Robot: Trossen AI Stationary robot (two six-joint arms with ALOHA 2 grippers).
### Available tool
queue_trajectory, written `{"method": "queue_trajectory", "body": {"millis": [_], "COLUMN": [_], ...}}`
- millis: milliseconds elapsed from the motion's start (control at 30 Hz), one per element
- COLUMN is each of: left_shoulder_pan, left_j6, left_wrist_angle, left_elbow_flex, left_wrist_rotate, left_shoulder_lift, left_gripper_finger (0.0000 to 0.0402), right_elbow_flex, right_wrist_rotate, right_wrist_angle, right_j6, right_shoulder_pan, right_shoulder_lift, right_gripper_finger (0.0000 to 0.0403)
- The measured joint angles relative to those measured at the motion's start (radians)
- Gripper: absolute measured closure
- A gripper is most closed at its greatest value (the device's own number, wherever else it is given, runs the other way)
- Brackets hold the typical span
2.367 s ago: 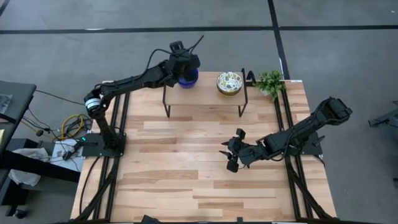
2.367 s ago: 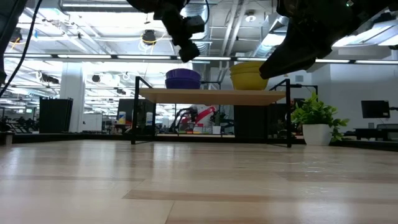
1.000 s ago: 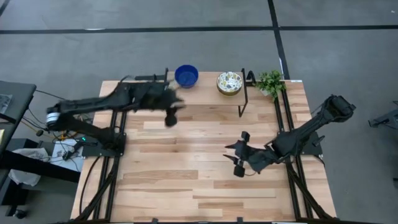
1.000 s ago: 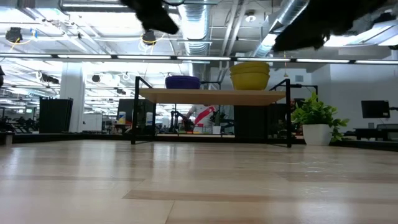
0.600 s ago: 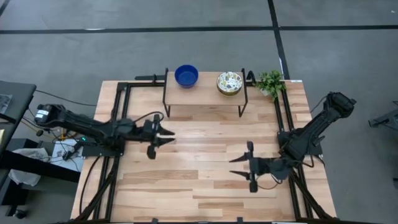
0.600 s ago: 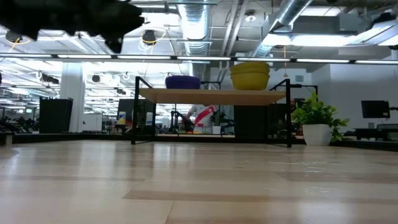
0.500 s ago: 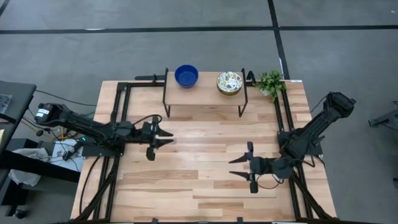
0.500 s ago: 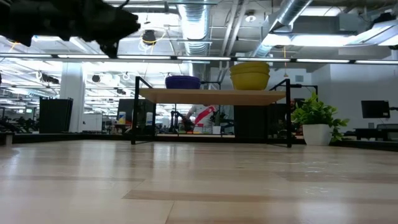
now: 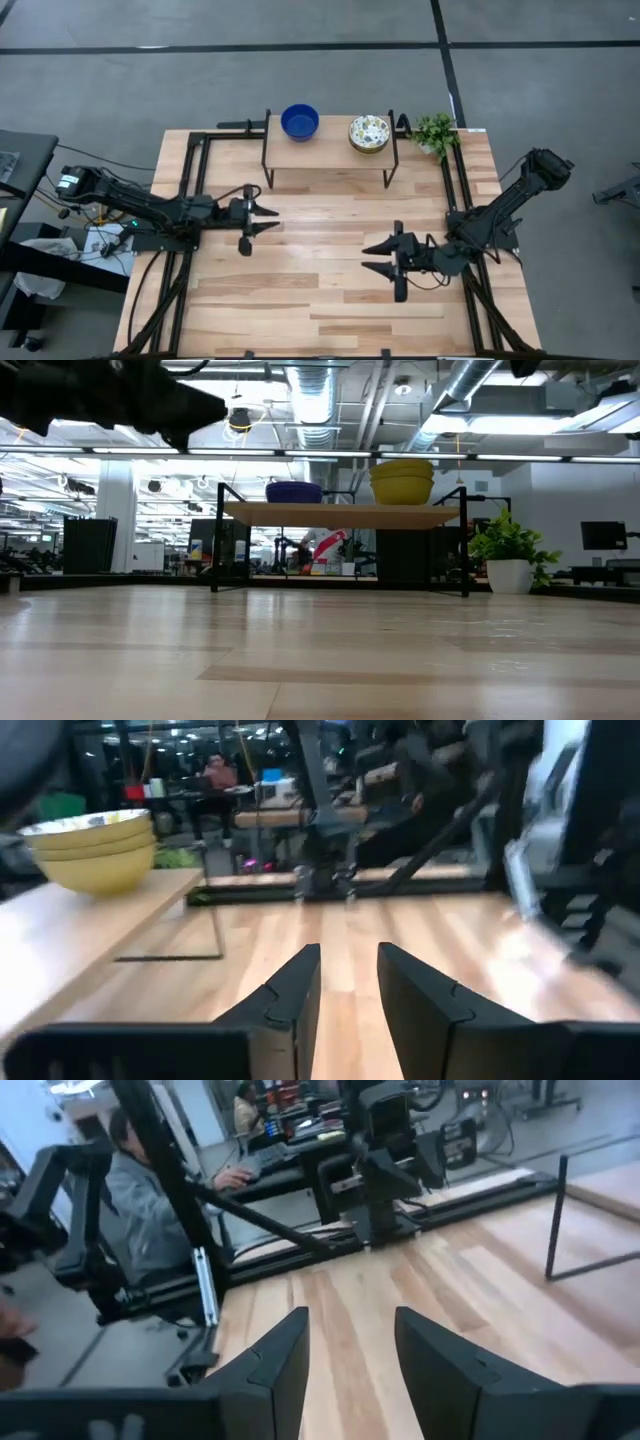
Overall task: Pick & Place Mini bowls
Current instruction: Return to Home Position
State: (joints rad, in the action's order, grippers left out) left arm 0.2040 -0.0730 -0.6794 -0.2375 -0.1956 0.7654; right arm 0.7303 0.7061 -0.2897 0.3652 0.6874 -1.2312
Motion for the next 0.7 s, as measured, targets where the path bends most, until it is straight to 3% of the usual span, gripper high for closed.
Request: {"method": "queue_trajectory", "body": {"millis": [100, 233, 367, 600, 700], "left_shoulder_pan": [0.001, 0.000, 0.000, 0.000, 0.006], "left_j6": [-0.034, 0.074, 0.167, 0.314, 0.273], "left_wrist_angle": [0.038, 0.061, 0.121, 0.623, 0.636], "left_elbow_flex": [0.000, 0.000, -0.016, -0.194, -0.198], "left_wrist_rotate": [-0.100, -0.256, -0.268, -0.240, -0.212], "left_shoulder_lift": [0.001, 0.000, -0.001, -0.010, -0.038], "left_gripper_finger": [0.0300, 0.0300, 0.0300, 0.0300, 0.0300], "right_elbow_flex": [0.000, 0.000, -0.001, -0.001, -0.001], "right_wrist_rotate": [-0.033, -0.060, -0.075, -0.137, -0.136], "right_wrist_angle": [0.032, 0.115, 0.145, 0.265, 0.335], "right_j6": [0.024, -0.054, -0.054, -0.093, -0.136], "right_shoulder_pan": [0.005, 0.006, 0.005, -0.017, 0.011], "right_shoulder_lift": [0.000, 0.000, 0.004, 0.075, 0.138], "right_gripper_finger": [0.0266, 0.0264, 0.0262, 0.0266, 0.0265]}}
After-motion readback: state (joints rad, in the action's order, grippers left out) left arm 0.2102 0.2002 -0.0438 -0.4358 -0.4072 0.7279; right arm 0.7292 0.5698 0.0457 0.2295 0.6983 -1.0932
